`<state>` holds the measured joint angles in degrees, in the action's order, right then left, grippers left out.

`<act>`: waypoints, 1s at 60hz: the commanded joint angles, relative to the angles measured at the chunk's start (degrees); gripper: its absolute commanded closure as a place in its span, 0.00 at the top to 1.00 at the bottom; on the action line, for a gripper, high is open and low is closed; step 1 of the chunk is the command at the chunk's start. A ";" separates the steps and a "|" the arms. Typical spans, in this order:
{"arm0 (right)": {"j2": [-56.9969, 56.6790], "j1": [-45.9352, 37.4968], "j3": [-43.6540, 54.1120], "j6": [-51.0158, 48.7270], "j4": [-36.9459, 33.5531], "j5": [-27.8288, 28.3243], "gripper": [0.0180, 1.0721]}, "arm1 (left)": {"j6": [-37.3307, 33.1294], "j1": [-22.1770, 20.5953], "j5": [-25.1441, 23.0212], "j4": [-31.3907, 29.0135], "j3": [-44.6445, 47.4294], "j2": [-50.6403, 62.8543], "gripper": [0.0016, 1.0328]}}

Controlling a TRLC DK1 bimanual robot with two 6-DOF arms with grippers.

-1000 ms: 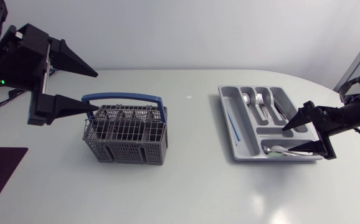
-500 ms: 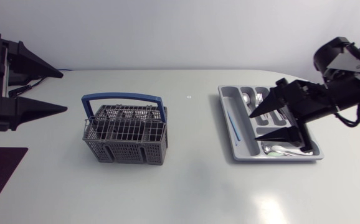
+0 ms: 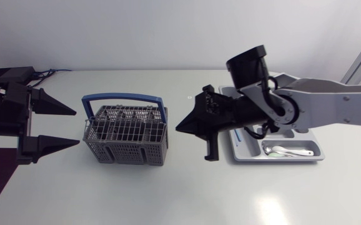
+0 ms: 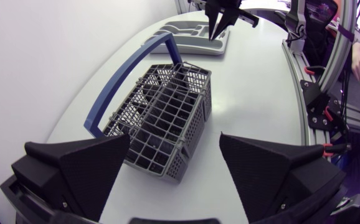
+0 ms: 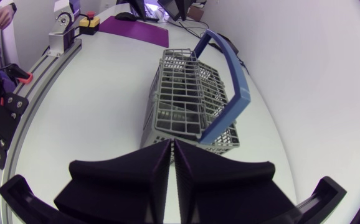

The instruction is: Unload the cutlery basket into the drawer organizer.

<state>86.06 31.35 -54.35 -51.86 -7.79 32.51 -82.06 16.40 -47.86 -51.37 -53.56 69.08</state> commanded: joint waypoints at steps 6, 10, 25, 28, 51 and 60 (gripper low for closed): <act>5.70 4.68 0.47 7.12 7.97 -3.42 0.05 | 2.61 -0.14 -2.15 8.57 6.80 0.79 0.93; 7.45 5.82 0.73 7.38 11.13 -5.44 0.05 | 4.02 -1.20 -2.15 10.51 7.24 2.90 0.86; 11.67 6.88 -0.14 8.61 16.76 -7.90 0.05 | 4.54 -4.27 -2.77 11.56 6.80 8.53 0.65; 11.94 6.97 -0.50 8.61 16.84 -8.17 0.05 | 4.63 -4.36 -2.77 11.65 6.45 9.06 0.63; 14.22 7.14 -1.02 8.35 16.23 -8.69 0.05 | 4.89 -5.07 -2.77 12.88 6.01 14.94 0.63; 14.13 7.14 -1.11 8.35 15.79 -9.05 0.05 | 4.98 -5.77 -2.51 12.97 6.01 15.47 0.63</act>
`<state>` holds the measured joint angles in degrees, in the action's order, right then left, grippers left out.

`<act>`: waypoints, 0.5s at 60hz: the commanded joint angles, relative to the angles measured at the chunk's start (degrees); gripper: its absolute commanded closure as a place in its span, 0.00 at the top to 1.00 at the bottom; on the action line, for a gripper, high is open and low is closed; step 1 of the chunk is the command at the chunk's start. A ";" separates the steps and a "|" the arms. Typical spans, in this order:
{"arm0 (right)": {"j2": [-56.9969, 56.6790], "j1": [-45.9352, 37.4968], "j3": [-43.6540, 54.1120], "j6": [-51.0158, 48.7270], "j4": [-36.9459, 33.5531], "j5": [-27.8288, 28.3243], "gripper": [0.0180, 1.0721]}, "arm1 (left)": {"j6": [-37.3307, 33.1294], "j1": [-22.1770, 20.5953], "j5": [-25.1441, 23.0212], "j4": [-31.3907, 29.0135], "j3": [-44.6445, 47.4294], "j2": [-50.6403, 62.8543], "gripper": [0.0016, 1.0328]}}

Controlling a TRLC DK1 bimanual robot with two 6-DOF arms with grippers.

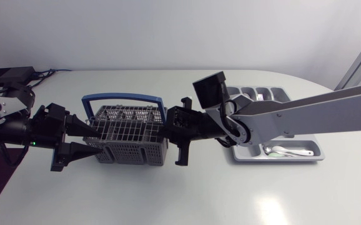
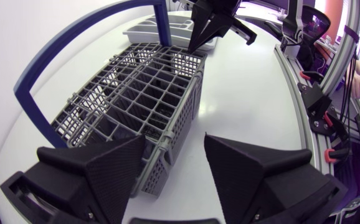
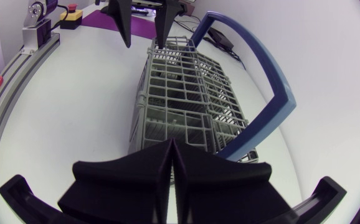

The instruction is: Unload the cutlery basket into the drawer organizer.

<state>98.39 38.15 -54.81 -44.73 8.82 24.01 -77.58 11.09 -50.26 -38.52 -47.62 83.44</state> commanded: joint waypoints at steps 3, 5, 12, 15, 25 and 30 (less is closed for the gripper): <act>1.63 0.34 -0.83 1.22 -1.26 -0.63 0.05 | 0.76 -0.55 -0.10 0.11 -0.11 0.94 0.63; 1.54 0.34 -0.92 1.22 -1.52 -0.63 0.05 | 1.03 -0.55 -0.10 0.11 -0.37 0.94 0.63; -1.27 0.34 -0.65 1.49 -1.26 -0.54 0.05 | 1.29 -0.19 -0.19 -0.68 -1.25 -1.35 0.63; -2.41 0.34 -1.00 1.49 -1.52 -0.54 0.05 | 1.47 0.25 -0.28 -0.68 -1.52 -3.37 0.63; -3.73 0.26 -2.15 1.49 -2.40 -0.54 0.05 | 2.26 0.95 -0.72 -0.24 -1.95 -6.36 0.63; -3.91 0.26 -1.97 1.49 -2.40 -0.54 0.05 | 2.70 1.04 -0.80 0.55 -1.78 -5.83 0.53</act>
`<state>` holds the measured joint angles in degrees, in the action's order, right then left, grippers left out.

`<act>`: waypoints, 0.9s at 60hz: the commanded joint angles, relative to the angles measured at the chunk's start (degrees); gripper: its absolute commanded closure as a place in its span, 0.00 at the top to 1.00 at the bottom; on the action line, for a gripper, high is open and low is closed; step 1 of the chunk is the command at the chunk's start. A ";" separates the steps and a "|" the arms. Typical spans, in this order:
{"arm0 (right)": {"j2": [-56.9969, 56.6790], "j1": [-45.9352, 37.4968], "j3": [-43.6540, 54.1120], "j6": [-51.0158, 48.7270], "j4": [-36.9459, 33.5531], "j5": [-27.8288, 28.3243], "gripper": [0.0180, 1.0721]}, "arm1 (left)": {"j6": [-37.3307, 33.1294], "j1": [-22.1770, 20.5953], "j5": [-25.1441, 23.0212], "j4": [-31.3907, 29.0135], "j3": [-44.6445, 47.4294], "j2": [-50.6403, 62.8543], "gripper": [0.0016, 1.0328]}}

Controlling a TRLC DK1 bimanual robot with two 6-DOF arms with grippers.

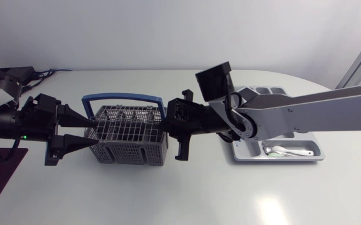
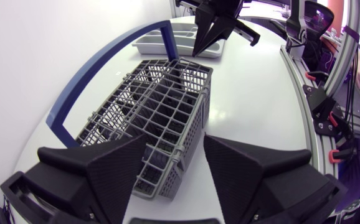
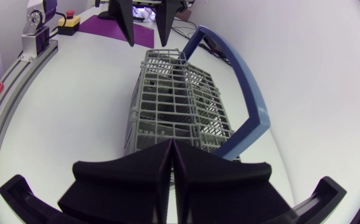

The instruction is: Unload the cutlery basket into the drawer organizer.

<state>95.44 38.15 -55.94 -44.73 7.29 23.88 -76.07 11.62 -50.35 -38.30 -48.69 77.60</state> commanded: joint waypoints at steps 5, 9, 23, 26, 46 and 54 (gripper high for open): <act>-0.96 0.17 -0.75 1.49 -0.87 -0.41 0.05 | 2.77 0.95 -1.33 2.01 -0.53 0.53 0.27; -0.96 0.17 -0.75 1.49 -0.87 -0.41 0.05 | 4.18 1.13 -1.60 3.68 0.08 0.53 0.09; -0.69 0.17 -0.75 1.49 -0.52 -0.41 0.05 | 9.10 0.69 -1.51 11.94 3.16 0.80 0.03; -0.69 0.34 -0.66 1.49 -0.35 -0.41 0.05 | 11.12 0.60 -0.54 15.54 4.21 1.06 0.03; 2.56 0.87 -0.13 1.75 1.76 -1.73 0.05 | 12.44 0.34 4.38 22.75 6.50 5.72 0.03; 4.67 1.40 0.13 1.58 1.76 -1.91 0.05 | 12.18 0.16 5.00 23.80 7.20 7.12 0.03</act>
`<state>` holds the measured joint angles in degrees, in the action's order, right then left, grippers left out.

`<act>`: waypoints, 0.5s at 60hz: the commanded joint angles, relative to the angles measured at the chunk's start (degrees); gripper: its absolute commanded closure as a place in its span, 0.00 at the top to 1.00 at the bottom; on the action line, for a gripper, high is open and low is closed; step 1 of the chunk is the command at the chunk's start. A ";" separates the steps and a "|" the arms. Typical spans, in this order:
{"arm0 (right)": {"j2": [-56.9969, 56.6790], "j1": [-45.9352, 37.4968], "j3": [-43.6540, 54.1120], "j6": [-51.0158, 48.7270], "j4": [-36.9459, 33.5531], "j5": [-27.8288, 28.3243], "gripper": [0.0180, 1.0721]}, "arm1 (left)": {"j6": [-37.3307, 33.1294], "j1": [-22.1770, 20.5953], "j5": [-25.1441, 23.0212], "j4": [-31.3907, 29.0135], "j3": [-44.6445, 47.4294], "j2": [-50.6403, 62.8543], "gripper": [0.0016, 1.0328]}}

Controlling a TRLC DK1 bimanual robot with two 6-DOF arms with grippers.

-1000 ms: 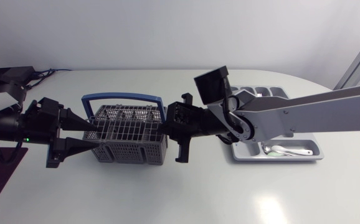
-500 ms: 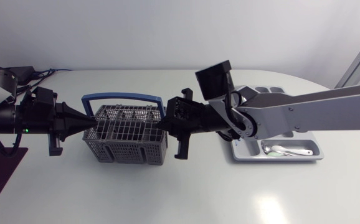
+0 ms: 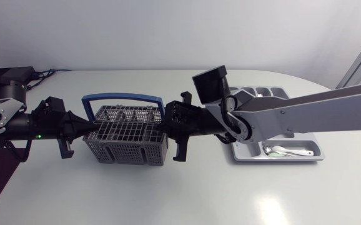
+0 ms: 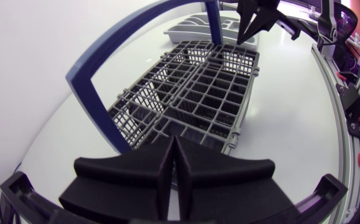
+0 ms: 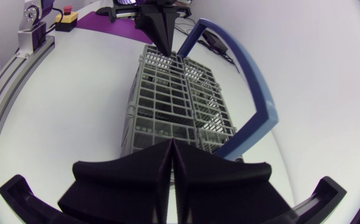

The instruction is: Unload the cutlery basket into the drawer organizer.

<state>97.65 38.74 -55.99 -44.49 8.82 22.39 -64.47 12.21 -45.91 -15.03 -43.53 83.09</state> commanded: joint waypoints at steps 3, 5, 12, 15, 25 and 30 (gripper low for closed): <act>2.99 0.90 0.44 1.25 0.32 -0.68 0.05 | 0.57 -0.52 0.73 0.70 2.04 1.90 0.03; 3.16 0.99 0.53 1.16 0.58 -0.68 0.05 | 0.48 -0.61 0.82 0.70 2.04 2.08 0.03; 1.32 0.81 0.97 1.34 0.94 -0.68 0.05 | 1.01 -0.34 0.56 0.09 1.96 -0.74 0.03; -0.61 0.55 1.05 1.51 0.94 -0.68 0.05 | 2.33 0.19 0.38 -0.18 1.87 -3.99 0.03; -6.59 -0.77 1.49 1.42 -0.47 -0.60 0.05 | 4.00 6.60 -2.87 -1.67 -0.33 -11.46 0.03; -6.59 -2.00 1.58 1.25 -0.38 -0.60 0.05 | 3.12 9.41 -3.13 -1.76 -2.00 -9.00 0.03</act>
<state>91.66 38.02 -55.66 -44.49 8.97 22.22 -61.49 19.27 -48.18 -16.01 -43.97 72.18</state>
